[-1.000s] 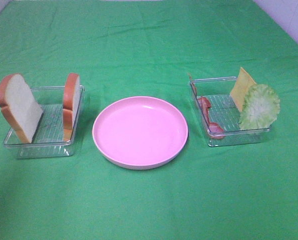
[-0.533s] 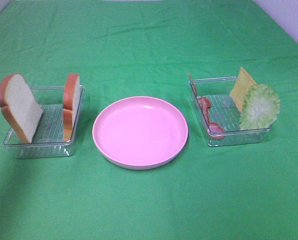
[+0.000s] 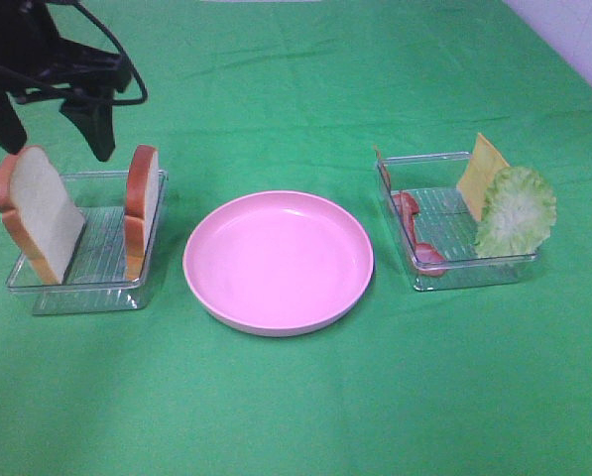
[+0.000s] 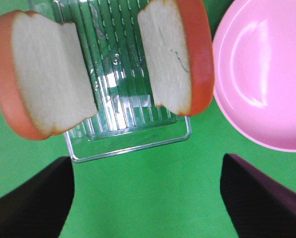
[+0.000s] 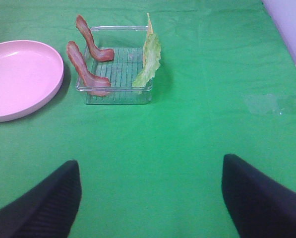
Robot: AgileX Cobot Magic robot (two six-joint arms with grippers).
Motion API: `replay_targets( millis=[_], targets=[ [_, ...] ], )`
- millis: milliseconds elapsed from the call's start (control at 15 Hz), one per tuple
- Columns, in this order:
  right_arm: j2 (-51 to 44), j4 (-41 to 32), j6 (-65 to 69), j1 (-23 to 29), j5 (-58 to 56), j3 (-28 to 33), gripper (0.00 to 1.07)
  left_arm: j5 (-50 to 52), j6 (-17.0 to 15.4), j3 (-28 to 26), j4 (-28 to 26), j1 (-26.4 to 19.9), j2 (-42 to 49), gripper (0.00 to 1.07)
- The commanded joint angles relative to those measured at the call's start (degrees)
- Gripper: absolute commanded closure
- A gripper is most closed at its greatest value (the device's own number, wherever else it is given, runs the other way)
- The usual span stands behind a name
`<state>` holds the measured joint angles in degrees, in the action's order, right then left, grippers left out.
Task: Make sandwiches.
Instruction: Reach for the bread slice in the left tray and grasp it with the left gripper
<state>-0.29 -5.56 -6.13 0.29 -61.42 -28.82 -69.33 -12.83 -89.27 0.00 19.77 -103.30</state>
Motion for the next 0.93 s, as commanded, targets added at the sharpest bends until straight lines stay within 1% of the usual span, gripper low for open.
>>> replay_targets(
  millis=[67, 200, 267, 533, 667, 800, 933],
  targets=[
    [-0.86, -0.11, -0.74, -0.34, 0.57, 0.06, 0.33, -1.83, -4.53, -0.46, 0.97, 3.27, -3.61, 0.3],
    [-0.86, -0.11, -0.74, -0.34, 0.57, 0.06, 0.33, 0.11, -7.56, -0.46, 2.41, 4.3, -5.96, 0.3],
    [-0.86, -0.11, -0.74, -0.34, 0.57, 0.06, 0.33, 1.43, -8.19, -0.46, 2.41, 4.35, -6.88, 0.3],
    [-0.86, -0.11, -0.74, -0.34, 0.57, 0.06, 0.33, 6.42, -8.65, -0.46, 4.13, 4.35, -10.08, 0.3],
    [-0.86, -0.11, -0.74, -0.34, 0.57, 0.06, 0.33, 10.6, -9.28, -0.46, 4.3, 4.35, -11.75, 0.31],
    [-0.86, -0.11, -0.74, -0.34, 0.57, 0.06, 0.33, 11.17, -9.28, -0.46, 4.3, 4.35, -12.61, 0.39],
    [-0.86, -0.11, -0.74, -0.34, 0.57, 0.06, 0.33, 11.52, -9.28, -0.46, 4.41, 4.35, -13.24, 0.56]
  ],
)
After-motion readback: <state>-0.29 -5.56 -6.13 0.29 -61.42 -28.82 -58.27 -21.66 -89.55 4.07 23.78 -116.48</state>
